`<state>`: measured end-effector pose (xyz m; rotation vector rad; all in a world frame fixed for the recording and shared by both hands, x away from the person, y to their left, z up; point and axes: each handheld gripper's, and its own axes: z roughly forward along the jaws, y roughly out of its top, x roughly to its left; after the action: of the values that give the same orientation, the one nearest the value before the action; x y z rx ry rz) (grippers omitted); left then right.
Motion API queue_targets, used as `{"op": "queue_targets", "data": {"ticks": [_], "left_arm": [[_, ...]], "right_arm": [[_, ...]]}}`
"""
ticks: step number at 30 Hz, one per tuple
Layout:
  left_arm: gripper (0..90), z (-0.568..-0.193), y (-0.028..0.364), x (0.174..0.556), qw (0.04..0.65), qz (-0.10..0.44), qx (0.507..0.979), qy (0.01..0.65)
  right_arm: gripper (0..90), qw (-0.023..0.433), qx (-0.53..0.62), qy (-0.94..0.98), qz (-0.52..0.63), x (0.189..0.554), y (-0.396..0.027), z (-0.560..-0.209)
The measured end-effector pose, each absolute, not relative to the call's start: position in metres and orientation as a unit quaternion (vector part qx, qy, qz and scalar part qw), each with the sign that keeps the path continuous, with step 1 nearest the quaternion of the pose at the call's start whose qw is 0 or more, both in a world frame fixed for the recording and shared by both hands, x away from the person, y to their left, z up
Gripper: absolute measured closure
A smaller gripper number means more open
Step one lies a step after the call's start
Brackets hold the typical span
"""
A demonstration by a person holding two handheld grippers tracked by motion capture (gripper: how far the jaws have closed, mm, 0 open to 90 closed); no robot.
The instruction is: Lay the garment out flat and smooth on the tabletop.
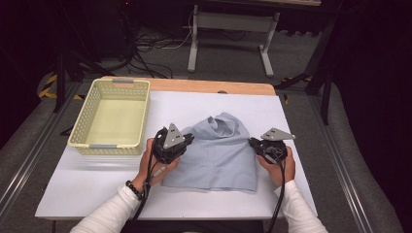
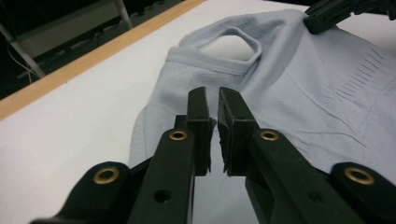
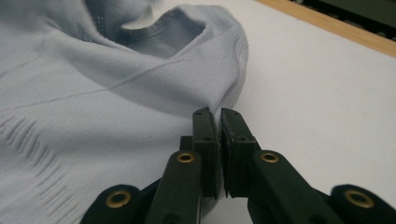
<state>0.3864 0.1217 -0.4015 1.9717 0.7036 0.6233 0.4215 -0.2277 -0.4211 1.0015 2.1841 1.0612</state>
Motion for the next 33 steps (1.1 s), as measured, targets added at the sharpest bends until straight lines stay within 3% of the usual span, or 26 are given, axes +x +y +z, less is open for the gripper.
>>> {"op": "queue_targets", "data": {"ticks": [8,14,18,25,28,32,33], "left_arm": [[58.5,-0.412,0.122,0.396,0.437,0.242,0.81,0.306],[36.7,-0.428,0.12,0.399,0.404,0.239,0.826,0.312],[31.0,-0.436,0.123,0.399,0.392,0.218,0.836,0.316],[33.2,-0.449,0.125,0.394,0.36,0.191,0.861,0.305],[38.6,-0.453,0.125,0.393,0.354,0.179,0.865,0.307],[59.4,-0.454,0.127,0.39,0.355,0.176,0.87,0.295],[68.6,-0.453,0.128,0.389,0.355,0.176,0.87,0.294]], "right_arm": [[84.7,0.253,0.385,0.804,0.376,0.423,-0.244,-0.426],[68.1,0.233,0.391,0.806,0.379,0.427,-0.244,-0.432],[52.4,0.23,0.402,0.8,0.382,0.428,-0.244,-0.436],[42.3,0.203,0.424,0.794,0.385,0.428,-0.25,-0.446],[48.6,0.172,0.42,0.802,0.389,0.431,-0.248,-0.45],[58.5,0.167,0.398,0.821,0.374,0.429,-0.241,-0.454],[63.3,0.161,0.397,0.821,0.378,0.428,-0.24,-0.454]]}}
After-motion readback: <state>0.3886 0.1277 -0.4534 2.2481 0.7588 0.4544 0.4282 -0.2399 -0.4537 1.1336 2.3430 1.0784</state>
